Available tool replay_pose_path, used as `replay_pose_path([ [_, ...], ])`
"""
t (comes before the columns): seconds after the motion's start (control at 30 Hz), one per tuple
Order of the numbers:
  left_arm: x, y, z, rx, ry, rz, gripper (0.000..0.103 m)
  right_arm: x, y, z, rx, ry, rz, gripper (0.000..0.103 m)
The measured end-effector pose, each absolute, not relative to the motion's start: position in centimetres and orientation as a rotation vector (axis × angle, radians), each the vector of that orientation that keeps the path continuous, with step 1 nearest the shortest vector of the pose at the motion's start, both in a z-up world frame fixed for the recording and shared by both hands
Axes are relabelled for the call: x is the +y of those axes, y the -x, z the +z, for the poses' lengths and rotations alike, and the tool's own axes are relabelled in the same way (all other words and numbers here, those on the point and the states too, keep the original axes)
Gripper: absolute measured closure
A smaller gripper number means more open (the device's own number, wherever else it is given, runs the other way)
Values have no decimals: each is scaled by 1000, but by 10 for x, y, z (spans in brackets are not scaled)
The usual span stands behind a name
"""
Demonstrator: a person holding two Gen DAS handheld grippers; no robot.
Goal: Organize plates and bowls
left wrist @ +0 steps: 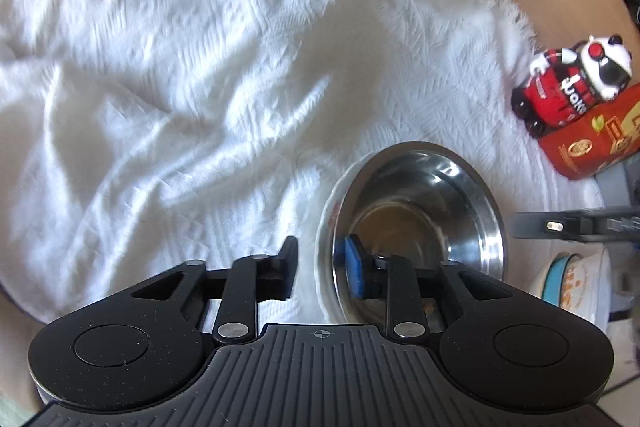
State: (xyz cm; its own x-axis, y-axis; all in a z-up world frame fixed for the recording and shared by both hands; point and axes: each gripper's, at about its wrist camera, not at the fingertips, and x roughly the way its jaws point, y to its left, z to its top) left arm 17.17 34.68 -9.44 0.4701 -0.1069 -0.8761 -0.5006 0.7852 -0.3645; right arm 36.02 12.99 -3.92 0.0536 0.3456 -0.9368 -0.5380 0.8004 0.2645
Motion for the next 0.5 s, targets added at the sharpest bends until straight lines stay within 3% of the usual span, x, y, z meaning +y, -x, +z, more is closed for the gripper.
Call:
replay_pose_path([
  [0.5, 331, -186, -133, 1117, 729, 263, 65, 181, -382, -114, 1566, 329, 708, 59],
])
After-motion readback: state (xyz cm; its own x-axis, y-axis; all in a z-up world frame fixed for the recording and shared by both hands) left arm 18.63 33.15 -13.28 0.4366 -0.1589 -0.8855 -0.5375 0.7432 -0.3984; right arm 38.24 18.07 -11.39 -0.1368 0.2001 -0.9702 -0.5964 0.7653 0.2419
